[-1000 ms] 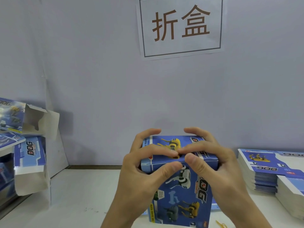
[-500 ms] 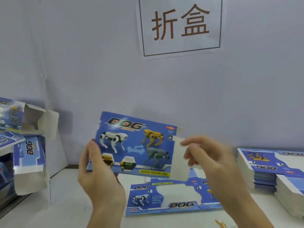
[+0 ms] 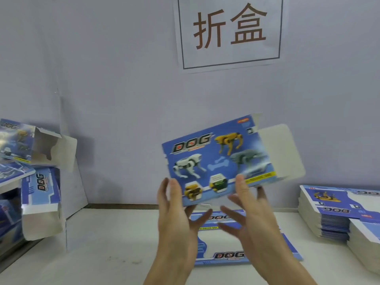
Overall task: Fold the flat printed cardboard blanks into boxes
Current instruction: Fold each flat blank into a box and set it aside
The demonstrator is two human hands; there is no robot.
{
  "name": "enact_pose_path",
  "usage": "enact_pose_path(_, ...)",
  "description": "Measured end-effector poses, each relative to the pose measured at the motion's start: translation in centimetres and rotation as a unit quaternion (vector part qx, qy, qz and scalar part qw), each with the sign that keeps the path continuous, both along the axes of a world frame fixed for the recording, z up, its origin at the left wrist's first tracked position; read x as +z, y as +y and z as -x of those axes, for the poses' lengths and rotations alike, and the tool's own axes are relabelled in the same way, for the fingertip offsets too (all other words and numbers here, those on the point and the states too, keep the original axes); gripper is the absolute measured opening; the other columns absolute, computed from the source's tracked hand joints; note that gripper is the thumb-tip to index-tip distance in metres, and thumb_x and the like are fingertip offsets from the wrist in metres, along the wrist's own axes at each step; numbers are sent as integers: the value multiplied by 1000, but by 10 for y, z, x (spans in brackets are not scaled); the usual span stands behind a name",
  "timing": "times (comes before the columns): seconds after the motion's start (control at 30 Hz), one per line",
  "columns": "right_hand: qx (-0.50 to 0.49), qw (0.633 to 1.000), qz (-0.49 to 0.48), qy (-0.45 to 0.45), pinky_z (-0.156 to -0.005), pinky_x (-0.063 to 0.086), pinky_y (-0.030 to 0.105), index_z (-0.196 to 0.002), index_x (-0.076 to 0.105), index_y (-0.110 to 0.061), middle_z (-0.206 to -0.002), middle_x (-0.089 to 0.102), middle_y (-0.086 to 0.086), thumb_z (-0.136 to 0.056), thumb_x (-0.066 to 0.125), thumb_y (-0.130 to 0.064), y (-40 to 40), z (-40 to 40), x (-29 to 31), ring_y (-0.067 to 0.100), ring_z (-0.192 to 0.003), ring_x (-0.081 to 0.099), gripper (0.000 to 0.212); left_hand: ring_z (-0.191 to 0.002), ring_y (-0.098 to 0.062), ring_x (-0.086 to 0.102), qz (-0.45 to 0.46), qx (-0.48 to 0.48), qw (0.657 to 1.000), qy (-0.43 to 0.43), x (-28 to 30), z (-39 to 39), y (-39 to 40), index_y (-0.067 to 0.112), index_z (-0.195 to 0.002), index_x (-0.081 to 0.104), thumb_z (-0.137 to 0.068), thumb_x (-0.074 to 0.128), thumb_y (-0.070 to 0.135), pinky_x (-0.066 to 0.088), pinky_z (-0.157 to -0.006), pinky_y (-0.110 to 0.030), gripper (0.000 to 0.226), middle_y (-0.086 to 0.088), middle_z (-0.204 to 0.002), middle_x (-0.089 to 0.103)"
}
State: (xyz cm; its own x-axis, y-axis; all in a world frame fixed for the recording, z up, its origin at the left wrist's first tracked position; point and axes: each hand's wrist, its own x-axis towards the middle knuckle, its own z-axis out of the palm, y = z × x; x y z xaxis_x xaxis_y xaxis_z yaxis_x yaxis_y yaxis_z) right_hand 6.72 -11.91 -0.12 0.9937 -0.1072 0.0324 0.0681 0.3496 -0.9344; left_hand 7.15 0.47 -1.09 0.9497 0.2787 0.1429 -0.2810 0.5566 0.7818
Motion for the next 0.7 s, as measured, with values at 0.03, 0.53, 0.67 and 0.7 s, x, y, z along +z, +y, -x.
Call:
enact_pose_path(0.03,-20,998,-56,-31,-70,60,43,-144,39,-34,-120,67,3,-59,72,-63,-6,-4,-1,29,-96,72,96,-105,-27,70,-36,-42,998,2,-1,1,-1,38,-126,56,-75,70,57,59,-81,-56,56,1,-111,74)
enact_pose_path(0.53,154,925,334,-102,-99,51,34,-136,26,-66,-129,55,-16,-50,77,-64,-48,-3,-15,1,-113,60,99,-93,-32,74,-230,17,969,-86,-3,-4,32,56,-110,58,-66,72,55,60,-78,-54,45,-5,-113,74)
enact_pose_path(0.67,123,951,234,-159,-94,53,22,-140,15,-66,-133,54,-18,-70,72,-54,-36,-7,-25,-7,-114,59,91,-90,-28,75,-259,26,963,-74,-6,-2,18,57,-108,54,-66,68,59,62,-73,-47,44,0,-111,74)
enact_pose_path(0.7,102,957,206,-176,-94,55,27,-140,15,-67,-131,59,-15,-75,72,-54,-31,-8,-28,2,-113,64,87,-85,-26,76,-259,29,963,-71,-8,-1,11,55,-110,51,-66,68,59,62,-66,-41,48,0,-106,75)
